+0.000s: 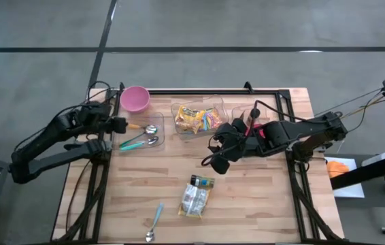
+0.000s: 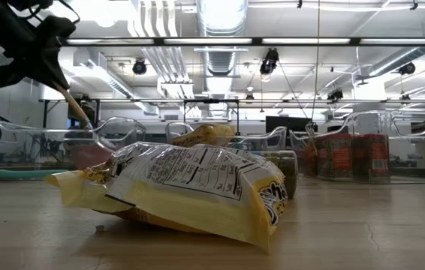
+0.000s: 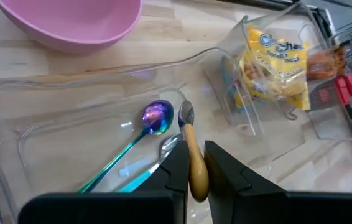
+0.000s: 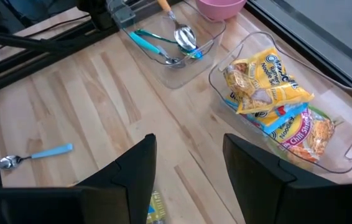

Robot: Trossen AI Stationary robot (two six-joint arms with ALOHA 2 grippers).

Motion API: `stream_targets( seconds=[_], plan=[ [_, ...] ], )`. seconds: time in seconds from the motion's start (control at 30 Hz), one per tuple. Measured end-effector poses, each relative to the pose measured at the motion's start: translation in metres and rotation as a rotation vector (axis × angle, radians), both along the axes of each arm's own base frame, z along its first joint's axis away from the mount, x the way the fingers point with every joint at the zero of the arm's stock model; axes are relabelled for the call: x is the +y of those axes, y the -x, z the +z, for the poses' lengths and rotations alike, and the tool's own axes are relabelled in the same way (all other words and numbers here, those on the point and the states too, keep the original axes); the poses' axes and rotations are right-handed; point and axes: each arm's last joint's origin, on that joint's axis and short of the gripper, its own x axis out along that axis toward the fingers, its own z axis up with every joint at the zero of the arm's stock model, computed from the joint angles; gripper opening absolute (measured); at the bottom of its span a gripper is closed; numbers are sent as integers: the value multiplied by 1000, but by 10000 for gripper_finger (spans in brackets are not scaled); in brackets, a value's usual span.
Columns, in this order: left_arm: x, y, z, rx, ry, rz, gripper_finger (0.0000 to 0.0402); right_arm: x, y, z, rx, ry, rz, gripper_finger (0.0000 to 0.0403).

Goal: Pick & Place Food Item
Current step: Put the yellow spoon into the left transparent bin

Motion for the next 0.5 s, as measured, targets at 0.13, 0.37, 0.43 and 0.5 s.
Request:
stream_targets(
  seconds=[0.13, 0.37, 0.43, 0.5],
  plan=[
    [4, -6, -11, 45, 26, -8, 30, 0, 0, 0, 0, 0, 0, 182],
    [10, -16, -28, 80, 26, -31, 30, 0, 0, 0, 2, 3, 2, 182],
    [11, -17, -31, 77, 24, -31, 30, 0, 0, 0, 3, 3, 2, 182],
    [11, -17, -34, 81, 27, -31, 30, 0, 0, 0, 3, 3, 2, 182]
  ],
)
